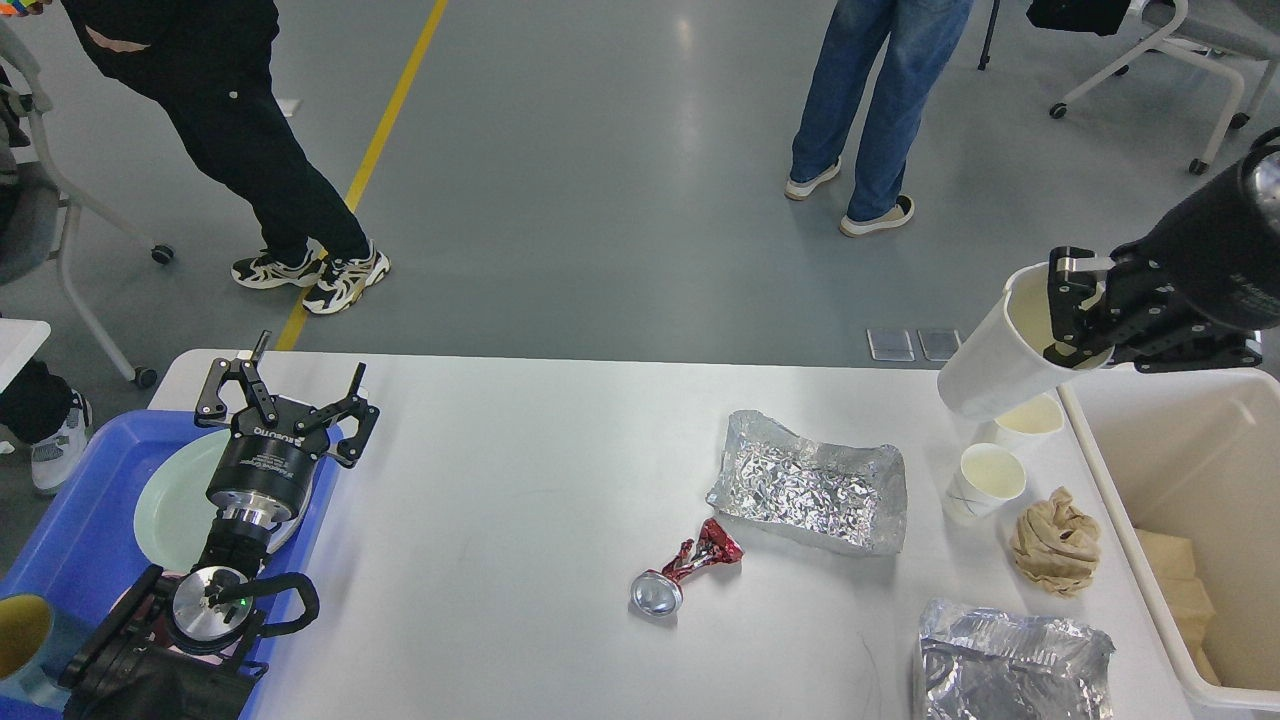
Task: Tidy desktop
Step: 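Lift the paper cup and carry it into the white bin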
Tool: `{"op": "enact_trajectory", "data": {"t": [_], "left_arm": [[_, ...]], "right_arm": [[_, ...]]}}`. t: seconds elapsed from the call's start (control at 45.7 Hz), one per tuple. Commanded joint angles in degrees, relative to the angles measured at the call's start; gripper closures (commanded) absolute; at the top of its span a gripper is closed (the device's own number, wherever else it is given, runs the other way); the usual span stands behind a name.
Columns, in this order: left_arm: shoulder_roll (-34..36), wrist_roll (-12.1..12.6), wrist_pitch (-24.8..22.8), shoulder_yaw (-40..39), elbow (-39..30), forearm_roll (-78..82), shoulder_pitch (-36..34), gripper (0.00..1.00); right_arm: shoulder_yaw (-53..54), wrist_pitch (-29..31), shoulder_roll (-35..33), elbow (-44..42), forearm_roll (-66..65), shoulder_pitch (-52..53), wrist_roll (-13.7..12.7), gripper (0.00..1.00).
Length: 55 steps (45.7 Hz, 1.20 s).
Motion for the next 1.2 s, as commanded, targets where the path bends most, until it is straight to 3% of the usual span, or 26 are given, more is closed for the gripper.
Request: {"op": "enact_trajectory", "data": {"t": [0.0, 0.241, 0.591, 0.788, 1.029, 1.094, 1.182], "left_arm": [[0.00, 0.00, 0.00, 0.00, 0.00, 0.00, 0.00, 0.04], [0.00, 0.00, 0.00, 0.00, 0.00, 0.00, 0.00, 0.04], [0.00, 0.00, 0.00, 0.00, 0.00, 0.00, 0.00, 0.04], [0.00, -0.09, 0.00, 0.00, 0.00, 0.00, 0.09, 0.04], [0.00, -0.09, 0.00, 0.00, 0.00, 0.00, 0.00, 0.04], [0.00, -0.09, 0.00, 0.00, 0.00, 0.00, 0.00, 0.04], [0.00, -0.09, 0.00, 0.00, 0.00, 0.00, 0.00, 0.04]], "right_arm": [[-3.56, -2.71, -0.84, -0.71, -0.09, -0.65, 0.02, 1.00], [-7.70, -8.43, -5.05, -7.38, -0.26, -9.00, 0.10, 1.00], [-3.75, -8.43, -15.60, -34.62, -0.61, -30.26, 0.10, 1.00], [6.09, -8.43, -19.47, -50.00, -0.88, -46.60, 0.10, 1.00], [22.34, -10.18, -18.94, -72.59, -0.44, -73.23, 0.10, 1.00], [26.83, -12.64, -18.51, -77.78, -0.26, -80.35, 0.10, 1.00], [32.37, -21.68, -14.47, -84.03, -0.09, -91.16, 0.10, 1.00]]}}
